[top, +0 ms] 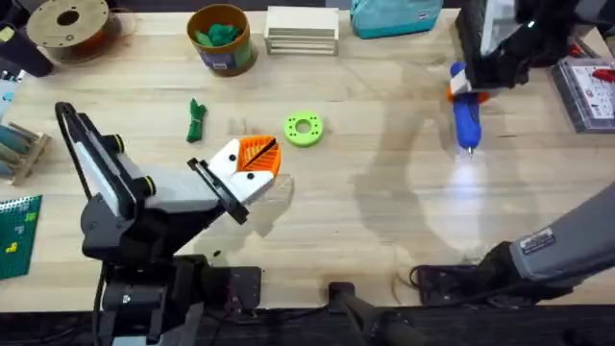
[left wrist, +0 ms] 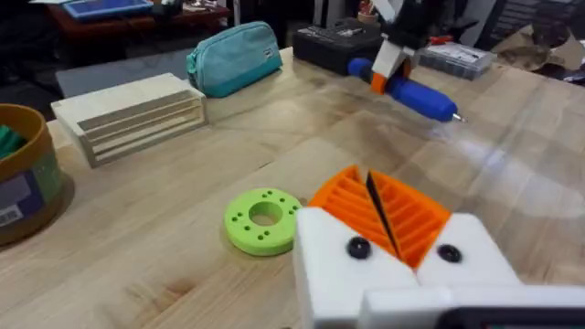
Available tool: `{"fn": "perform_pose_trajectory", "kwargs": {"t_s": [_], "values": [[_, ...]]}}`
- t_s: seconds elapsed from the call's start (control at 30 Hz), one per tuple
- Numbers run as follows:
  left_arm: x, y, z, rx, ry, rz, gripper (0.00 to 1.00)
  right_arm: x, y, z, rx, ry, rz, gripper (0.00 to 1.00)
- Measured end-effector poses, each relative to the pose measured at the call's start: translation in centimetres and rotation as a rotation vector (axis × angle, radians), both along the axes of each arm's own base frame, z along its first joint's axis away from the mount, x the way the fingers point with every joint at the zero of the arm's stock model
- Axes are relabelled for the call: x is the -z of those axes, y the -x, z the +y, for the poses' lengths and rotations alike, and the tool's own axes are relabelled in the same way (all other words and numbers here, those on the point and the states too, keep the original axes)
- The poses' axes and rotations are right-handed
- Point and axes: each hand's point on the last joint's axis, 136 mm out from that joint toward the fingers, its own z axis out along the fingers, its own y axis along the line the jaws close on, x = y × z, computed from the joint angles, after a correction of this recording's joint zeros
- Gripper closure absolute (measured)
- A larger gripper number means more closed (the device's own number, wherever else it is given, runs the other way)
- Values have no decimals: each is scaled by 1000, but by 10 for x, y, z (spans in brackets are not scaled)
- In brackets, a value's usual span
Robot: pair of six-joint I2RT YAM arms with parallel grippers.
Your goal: Pick up the gripper from the table and insert it into the empty holder that is missing its gripper. Then pick up a screw, insert it into the mounting hole, and use the screwdriver to tighten it. Finally, clean up the table by picking up the vegetable and placing it into the bucket.
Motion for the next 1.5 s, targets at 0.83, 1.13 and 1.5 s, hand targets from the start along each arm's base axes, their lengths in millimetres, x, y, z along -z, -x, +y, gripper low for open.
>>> {"fn": "perform_pose_trajectory", "kwargs": {"t_s": [0.83,1.13,1.5], "values": [[0,0,0,0,0,0,995,-234,16,96,-250,-434,-629,978],[0,0,0,0,0,0,995,-291,26,151,-523,-735,-800,978],[0,0,0,0,0,0,995,-310,67,235,-787,-902,-763,978]]}}
